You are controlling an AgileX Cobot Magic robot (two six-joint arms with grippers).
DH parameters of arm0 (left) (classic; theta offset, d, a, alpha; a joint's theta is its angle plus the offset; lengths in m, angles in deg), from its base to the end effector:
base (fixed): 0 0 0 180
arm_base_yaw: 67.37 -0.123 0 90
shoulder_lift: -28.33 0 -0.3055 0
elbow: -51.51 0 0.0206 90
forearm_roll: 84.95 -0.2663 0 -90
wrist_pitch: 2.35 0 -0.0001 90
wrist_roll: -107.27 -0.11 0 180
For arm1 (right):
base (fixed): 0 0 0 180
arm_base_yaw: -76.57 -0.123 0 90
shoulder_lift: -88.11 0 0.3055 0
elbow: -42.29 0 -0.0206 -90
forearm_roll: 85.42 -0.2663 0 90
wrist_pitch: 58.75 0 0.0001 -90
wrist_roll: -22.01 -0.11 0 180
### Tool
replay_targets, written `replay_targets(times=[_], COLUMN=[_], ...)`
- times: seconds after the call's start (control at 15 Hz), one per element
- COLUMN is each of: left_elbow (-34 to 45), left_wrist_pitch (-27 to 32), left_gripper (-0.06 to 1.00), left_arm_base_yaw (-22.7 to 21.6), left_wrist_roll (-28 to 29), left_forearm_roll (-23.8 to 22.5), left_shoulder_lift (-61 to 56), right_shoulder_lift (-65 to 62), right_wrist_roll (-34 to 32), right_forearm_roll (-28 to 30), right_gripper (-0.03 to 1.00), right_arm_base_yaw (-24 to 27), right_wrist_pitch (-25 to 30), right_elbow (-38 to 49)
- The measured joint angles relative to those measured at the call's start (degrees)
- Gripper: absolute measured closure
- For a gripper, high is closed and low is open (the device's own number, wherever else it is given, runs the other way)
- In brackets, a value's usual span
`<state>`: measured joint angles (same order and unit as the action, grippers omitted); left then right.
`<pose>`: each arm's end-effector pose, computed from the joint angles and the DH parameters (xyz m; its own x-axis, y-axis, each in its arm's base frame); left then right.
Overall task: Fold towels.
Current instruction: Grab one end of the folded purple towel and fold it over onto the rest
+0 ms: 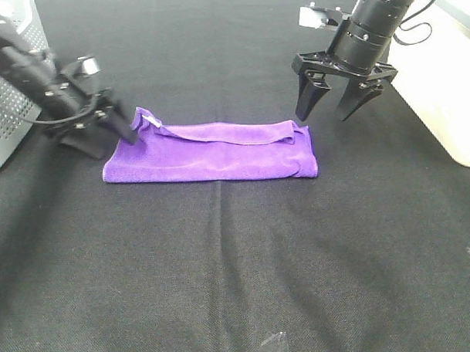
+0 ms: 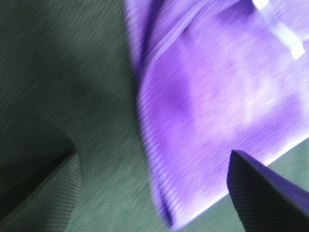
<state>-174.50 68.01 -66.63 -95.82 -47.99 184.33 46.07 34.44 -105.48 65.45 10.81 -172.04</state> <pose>0.5419 -0.0693 0.0852 -0.9775 0.1401 -0.1576 0.2045 0.8117 -0.5471 0.4887 0.1321 0.1817 -0.9473 -0.2730 -0.1674 -0.3131 0.8996 0.3044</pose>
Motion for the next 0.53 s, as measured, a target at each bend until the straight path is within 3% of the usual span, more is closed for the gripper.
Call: replay_targets(times=[0.4, 0.53], left_elbow=[-4.64, -4.81], left_wrist_pitch=[-0.4, -1.43], left_gripper=[0.24, 0.5], left_arm_base_yaw=[6.19, 6.19], left_wrist_roll=[1.09, 2.23], left_forearm_roll=[2.92, 0.8], left_shoulder_lift=[3.67, 3.9], right_shoulder_lift=[0.0, 0.0], right_wrist_roll=[0.0, 0.0], right_forearm_roll=[0.0, 0.0], right_gripper=[0.24, 0.24], right_arm_base_yaw=[0.0, 0.0], right_wrist_pitch=[0.11, 0.11], right_elbow=[0.0, 0.0])
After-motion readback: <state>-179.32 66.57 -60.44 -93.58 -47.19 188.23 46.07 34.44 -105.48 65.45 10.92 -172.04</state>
